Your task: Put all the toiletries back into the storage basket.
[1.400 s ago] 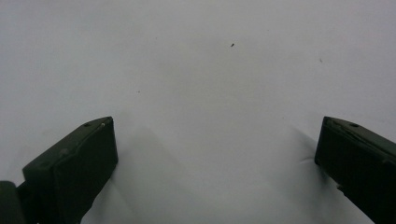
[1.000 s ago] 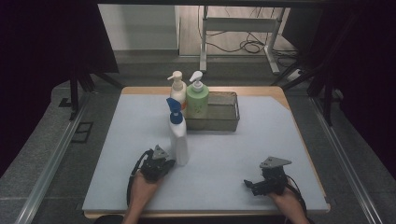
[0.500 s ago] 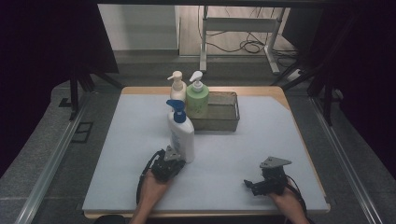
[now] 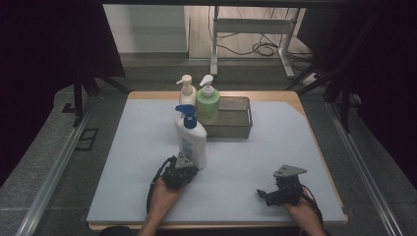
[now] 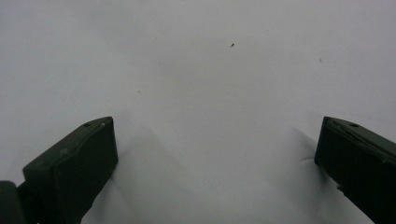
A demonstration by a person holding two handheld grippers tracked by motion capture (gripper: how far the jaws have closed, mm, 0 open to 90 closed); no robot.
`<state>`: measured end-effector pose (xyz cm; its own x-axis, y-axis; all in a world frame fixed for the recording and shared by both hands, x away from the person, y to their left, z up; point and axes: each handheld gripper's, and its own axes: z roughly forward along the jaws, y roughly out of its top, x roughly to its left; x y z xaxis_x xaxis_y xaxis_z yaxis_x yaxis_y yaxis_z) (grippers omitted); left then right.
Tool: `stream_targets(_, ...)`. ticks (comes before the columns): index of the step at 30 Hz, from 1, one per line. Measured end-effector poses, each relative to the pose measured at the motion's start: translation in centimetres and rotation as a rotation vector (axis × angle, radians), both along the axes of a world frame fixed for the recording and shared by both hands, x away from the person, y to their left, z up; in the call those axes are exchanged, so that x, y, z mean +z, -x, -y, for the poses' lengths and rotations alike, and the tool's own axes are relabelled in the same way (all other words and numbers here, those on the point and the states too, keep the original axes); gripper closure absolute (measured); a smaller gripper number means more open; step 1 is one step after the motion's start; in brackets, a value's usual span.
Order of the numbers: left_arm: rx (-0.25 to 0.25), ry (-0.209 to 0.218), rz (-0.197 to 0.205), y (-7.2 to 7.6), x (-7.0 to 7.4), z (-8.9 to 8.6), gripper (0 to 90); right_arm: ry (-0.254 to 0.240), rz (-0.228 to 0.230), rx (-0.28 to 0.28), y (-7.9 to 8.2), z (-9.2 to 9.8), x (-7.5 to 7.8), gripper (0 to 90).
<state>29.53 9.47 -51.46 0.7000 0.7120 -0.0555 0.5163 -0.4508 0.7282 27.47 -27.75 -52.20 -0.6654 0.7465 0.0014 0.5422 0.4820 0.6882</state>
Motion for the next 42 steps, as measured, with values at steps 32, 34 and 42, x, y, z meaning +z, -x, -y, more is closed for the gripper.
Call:
stream_targets(32, 0.119, -0.041, 0.015, 2.9, -0.2, -3.8, 37.8, -0.06, 0.064, 0.084, 0.0, -1.7, 2.8, 0.0)
stream_targets(34, 0.126, -0.053, 0.015, 3.1, -0.4, -3.9, 34.4, -0.066, 0.084, 0.098, 0.0, -2.1, 3.3, 0.0)
stream_targets(42, 0.153, -0.068, 0.003, 3.8, -0.7, -4.3, 19.6, -0.113, 0.106, 0.131, -0.4, -3.6, 4.8, 0.0)
